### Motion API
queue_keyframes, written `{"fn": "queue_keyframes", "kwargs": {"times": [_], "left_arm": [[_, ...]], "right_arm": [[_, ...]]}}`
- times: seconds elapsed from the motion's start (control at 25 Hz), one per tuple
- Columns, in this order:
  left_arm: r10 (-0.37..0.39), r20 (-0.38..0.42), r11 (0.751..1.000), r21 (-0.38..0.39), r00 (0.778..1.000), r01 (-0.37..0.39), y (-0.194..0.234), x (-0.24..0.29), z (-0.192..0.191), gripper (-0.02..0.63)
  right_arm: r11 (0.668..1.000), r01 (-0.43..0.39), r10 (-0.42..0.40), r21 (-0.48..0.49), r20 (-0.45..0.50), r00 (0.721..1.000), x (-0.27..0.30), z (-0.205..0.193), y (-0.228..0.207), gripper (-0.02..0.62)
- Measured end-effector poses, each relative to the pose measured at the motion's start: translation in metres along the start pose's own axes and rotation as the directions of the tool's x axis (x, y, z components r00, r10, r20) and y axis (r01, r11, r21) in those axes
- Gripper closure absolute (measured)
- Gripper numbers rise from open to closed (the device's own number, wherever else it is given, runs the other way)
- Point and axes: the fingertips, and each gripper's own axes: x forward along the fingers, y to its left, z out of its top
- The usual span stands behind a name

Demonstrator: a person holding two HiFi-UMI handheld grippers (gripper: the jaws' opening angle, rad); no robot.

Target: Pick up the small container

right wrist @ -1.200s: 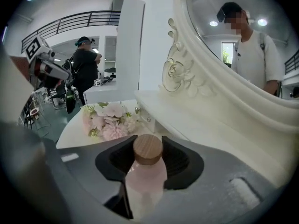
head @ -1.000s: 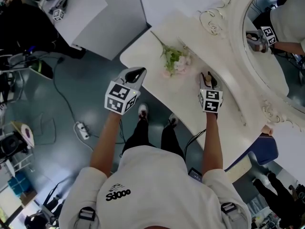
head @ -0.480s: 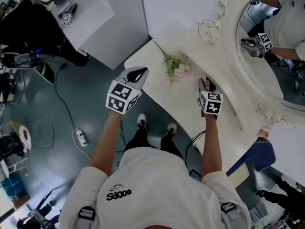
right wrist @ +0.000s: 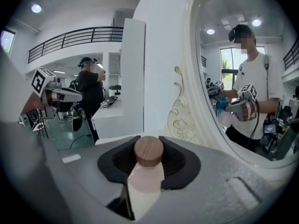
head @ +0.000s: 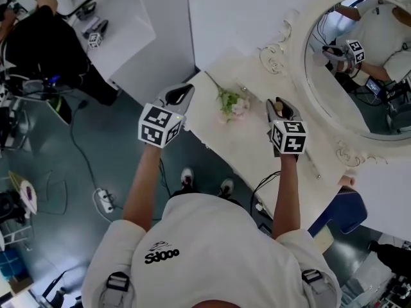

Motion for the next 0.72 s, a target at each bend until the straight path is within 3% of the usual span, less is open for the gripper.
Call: {"fn": "queue_keyframes", "kwargs": {"times": [0.4, 0.72], "left_arm": [[-0.03, 0.171, 0.995, 0.094, 0.985, 0.015, 0.005, -0.011, 0.087, 0.588], [-0.083, 0.229, 0.982, 0.183, 0.97, 0.041, -0.012, -0.026, 0.129, 0.588]], "right_arm": [[0.996, 0.012, 0.004, -0.085, 0.177, 0.984, -0.053, 0.112, 0.016, 0.474], [0.993, -0.01, 0.039, -0.115, 0.256, 0.966, -0.09, 0.156, 0.038, 0.476]]}}
